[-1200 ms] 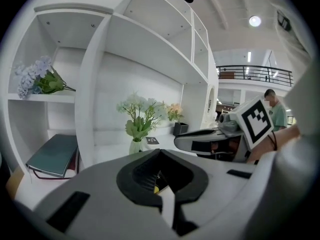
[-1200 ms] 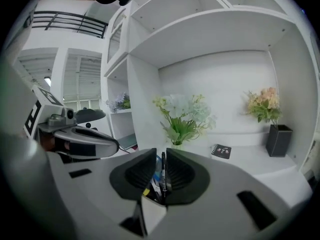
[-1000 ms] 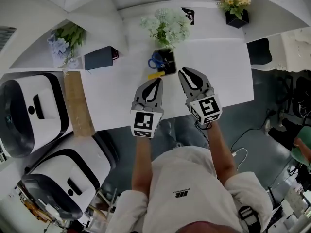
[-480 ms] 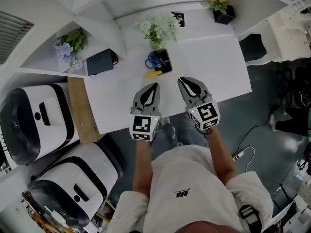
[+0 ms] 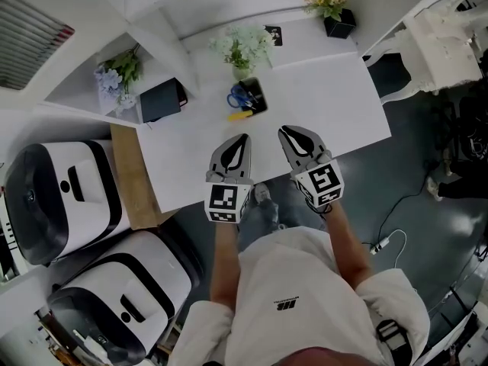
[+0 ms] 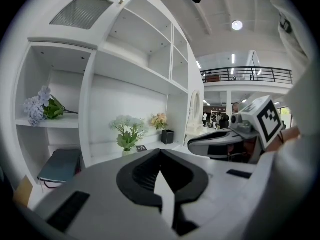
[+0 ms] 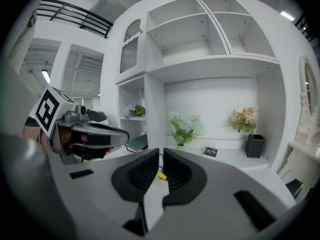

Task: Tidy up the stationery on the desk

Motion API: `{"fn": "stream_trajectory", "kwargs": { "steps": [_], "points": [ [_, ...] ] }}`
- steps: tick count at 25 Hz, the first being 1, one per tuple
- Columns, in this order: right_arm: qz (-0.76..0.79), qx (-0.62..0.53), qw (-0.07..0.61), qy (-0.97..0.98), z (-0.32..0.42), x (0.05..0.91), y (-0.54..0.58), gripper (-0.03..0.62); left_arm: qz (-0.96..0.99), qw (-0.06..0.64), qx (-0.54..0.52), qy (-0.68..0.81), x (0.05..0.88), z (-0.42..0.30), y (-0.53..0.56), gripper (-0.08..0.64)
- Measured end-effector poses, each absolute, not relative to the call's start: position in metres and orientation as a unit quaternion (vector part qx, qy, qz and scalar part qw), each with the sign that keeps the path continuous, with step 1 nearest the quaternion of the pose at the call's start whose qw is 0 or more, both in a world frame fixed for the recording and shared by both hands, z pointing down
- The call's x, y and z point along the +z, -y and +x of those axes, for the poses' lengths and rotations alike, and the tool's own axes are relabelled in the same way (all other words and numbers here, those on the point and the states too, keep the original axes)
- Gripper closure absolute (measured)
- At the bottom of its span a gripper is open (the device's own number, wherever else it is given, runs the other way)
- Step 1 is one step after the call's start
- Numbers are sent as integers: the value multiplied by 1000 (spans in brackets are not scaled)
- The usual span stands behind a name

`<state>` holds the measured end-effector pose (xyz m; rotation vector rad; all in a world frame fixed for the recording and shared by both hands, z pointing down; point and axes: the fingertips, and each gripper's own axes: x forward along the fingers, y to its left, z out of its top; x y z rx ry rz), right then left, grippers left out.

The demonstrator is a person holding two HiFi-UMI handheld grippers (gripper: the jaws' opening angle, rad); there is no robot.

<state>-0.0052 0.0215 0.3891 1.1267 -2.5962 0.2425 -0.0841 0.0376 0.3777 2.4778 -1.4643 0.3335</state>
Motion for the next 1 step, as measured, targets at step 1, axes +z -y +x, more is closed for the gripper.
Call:
{"fn": "stream_trajectory", "kwargs": {
  "steps": [1],
  "points": [
    [393,84,150,903,-5,387,-25,575,849,121,114,501,376,-84,-41,560]
  ]
}}
